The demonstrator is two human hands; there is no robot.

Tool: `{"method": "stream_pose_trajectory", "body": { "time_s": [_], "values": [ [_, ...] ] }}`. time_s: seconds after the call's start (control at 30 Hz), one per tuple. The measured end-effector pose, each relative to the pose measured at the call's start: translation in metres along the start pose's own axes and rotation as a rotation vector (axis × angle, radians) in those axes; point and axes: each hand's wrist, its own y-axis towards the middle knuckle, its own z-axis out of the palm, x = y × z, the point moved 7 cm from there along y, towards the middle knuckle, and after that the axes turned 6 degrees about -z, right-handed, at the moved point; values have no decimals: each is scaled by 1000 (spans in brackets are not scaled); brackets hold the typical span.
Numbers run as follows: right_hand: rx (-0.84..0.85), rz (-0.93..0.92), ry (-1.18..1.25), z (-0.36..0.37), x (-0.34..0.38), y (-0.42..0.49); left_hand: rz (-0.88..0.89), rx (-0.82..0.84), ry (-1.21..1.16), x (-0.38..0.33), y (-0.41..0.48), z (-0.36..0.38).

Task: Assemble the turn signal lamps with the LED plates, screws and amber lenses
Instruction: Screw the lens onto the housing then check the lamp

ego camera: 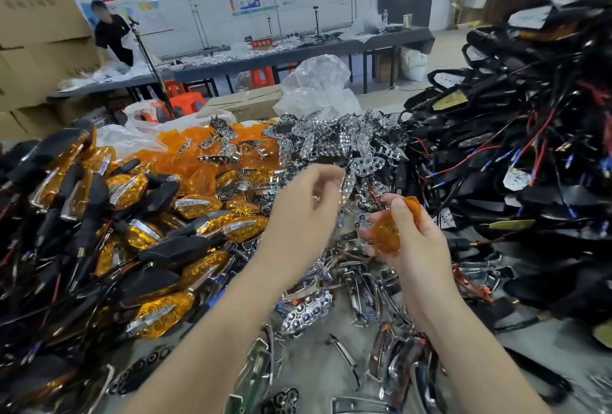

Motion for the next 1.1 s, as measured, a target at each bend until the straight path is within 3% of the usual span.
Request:
{"method": "stream_pose_trajectory", "body": {
  "time_s": [0.17, 0.37, 0.47, 0.63, 0.73, 0.93, 1.0, 1.1],
  "values": [
    [31, 72, -37, -8, -3, 5, -63, -53, 102, 13, 27, -22],
    [291, 55, -413, 8, 0, -2, 6, 16, 81, 6, 18, -6],
    [350, 53, -436, 14, 3, -8, 22, 45, 92, 4, 12, 6],
    [196, 2, -307, -3, 19, -2, 6, 44, 170, 16, 13, 4],
    [154, -13, -200, -4, 22, 1, -85, 13, 342, 41, 40, -12],
    [60, 29, -18, -12, 13, 9, -235, 288, 660, 87, 86, 4],
    [40, 75, 73, -16, 11, 11, -231, 322, 641, 77, 90, 10],
    [28, 99, 148, -21, 13, 16, -82, 103, 380, 24, 76, 2]
  ]
}}
